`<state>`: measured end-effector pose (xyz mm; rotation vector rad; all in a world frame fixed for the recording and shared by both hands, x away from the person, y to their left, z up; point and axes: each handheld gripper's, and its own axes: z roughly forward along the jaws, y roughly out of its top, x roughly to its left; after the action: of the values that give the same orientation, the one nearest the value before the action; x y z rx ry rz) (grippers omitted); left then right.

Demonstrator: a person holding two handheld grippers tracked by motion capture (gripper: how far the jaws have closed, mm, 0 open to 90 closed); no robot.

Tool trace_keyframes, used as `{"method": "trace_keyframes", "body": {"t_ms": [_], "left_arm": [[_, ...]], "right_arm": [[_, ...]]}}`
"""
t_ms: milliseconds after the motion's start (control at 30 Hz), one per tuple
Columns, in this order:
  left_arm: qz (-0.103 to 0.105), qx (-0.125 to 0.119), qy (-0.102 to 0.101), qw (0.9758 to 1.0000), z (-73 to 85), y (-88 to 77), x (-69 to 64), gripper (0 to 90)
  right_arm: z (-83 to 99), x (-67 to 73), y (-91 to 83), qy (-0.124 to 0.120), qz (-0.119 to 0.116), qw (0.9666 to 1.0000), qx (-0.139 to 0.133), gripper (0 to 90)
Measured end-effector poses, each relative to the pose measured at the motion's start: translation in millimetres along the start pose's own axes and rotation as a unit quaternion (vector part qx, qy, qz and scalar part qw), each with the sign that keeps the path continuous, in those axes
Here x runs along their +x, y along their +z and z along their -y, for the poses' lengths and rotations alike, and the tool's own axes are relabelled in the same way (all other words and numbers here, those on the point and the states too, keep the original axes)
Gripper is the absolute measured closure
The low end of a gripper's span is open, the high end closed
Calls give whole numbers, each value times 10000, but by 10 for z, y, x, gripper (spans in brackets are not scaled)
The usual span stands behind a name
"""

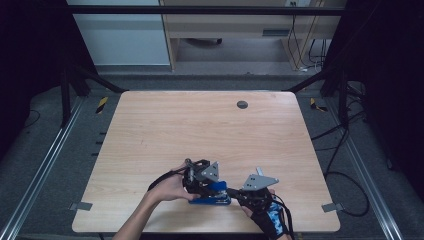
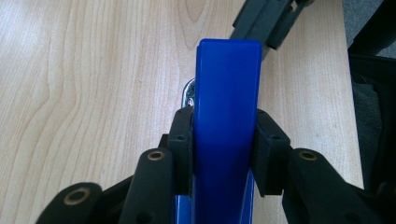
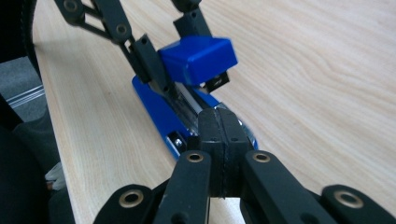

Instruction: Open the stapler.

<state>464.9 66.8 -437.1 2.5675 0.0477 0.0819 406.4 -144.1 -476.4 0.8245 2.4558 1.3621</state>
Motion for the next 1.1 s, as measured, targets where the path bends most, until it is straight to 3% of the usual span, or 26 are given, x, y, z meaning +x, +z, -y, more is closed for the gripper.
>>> {"method": "trace_keyframes", "body": {"t_ms": [333, 500, 633, 833, 1100], "left_arm": [[-66, 22, -57, 10000, 31, 14, -8, 627], [-201, -159, -144, 9996, 102, -31, -15, 482], [-295, -246, -144, 9992, 126, -92, -47, 430], [-458, -240, -474, 9975, 256, -205, -87, 376], [-649, -318, -682, 9951, 506, -275, -160, 353]], "right_arm": [[-30, -16, 20, 36, -28, 10000, 0, 900], [-32, -22, 15, 48, -57, 10000, -37, 900], [-33, -23, 14, 54, -72, 9999, -56, 900], [-36, -22, 18, 86, -128, 9999, -70, 900], [-42, -25, 24, 75, -131, 9998, -90, 900]]}}
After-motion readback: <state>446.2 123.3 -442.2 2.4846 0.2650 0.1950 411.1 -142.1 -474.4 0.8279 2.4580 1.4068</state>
